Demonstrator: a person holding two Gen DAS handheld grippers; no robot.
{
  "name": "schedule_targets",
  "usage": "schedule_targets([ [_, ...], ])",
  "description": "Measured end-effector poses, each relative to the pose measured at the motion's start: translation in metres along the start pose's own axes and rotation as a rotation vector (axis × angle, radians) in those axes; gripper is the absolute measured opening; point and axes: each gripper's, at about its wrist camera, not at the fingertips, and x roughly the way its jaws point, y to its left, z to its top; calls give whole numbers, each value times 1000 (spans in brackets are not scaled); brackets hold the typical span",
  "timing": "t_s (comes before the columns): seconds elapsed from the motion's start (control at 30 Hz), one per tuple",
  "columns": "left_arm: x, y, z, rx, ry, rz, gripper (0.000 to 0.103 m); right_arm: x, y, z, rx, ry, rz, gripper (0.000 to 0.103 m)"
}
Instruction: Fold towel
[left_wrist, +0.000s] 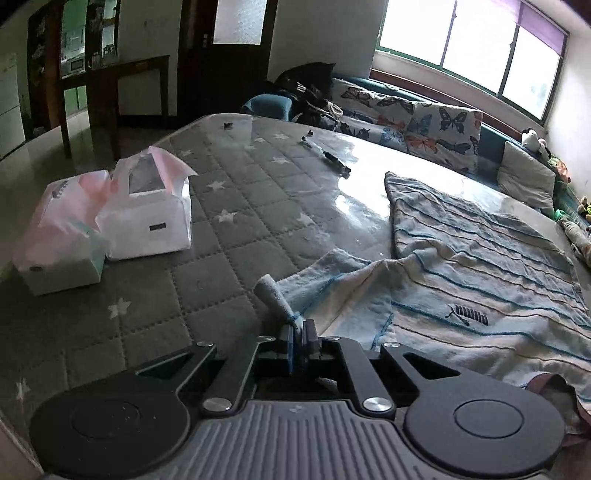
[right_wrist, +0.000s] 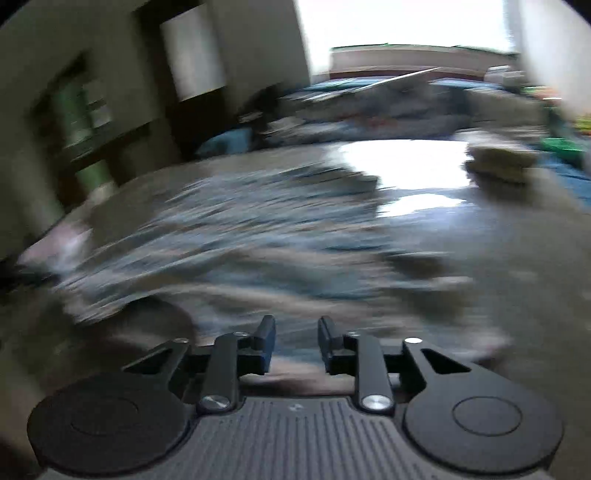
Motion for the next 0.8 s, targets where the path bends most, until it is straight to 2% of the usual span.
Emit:
schedule_targets([
  [0.1, -3, 4, -1, -3, -4, 5, 5, 18, 33, 0, -103, 55, 120, 31],
  [0.2, -4, 6, -1, -5, -8, 5, 5, 34, 67, -5, -200, 100, 160, 34],
  [0.33, -5, 10, -2, -7, -13, 7, 5, 56, 89, -15, -331, 122, 39, 31],
  [0.37, -4, 11, -2, -7, -12, 8, 4, 59, 89, -20, -344, 134, 19, 17],
  [0.43, -2, 12, -2, -8, -11, 10, 3, 60, 91, -21, -339, 142, 16, 10],
  [0.47, -2, 13, -2, -8, -11, 10, 3, 58, 90, -21, -333, 144, 22, 3],
  [0.57, -7, 13, -2, 3, -16, 12, 2, 37, 90, -23, -335, 170, 75, 2],
  [0.7, -4, 17, -3, 10, 17, 33, 3, 27, 89, -31, -334, 254, 161, 4],
  [0.8, -5, 18, 0, 9, 22, 46, 8, 19, 78, -20, -276, 251, 211, 12],
])
